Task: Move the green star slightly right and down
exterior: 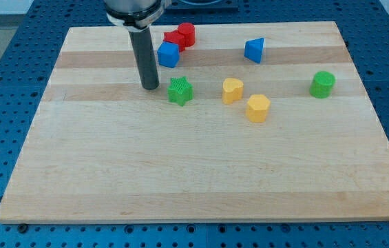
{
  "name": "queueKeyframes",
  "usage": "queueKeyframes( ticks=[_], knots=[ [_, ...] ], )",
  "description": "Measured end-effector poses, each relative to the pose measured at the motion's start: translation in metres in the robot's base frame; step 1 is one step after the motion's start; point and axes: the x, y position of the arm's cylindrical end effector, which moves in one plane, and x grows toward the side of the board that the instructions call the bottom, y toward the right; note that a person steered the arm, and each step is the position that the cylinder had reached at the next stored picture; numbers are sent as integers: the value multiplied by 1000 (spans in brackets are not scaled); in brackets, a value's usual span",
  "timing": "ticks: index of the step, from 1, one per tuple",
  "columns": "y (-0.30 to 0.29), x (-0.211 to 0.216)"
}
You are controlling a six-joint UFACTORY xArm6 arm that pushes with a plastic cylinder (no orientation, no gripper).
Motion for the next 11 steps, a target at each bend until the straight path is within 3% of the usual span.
queueKeyframes(
  ticks=[3,11],
  knots=[
    [54,20],
    [73,70]
  ],
)
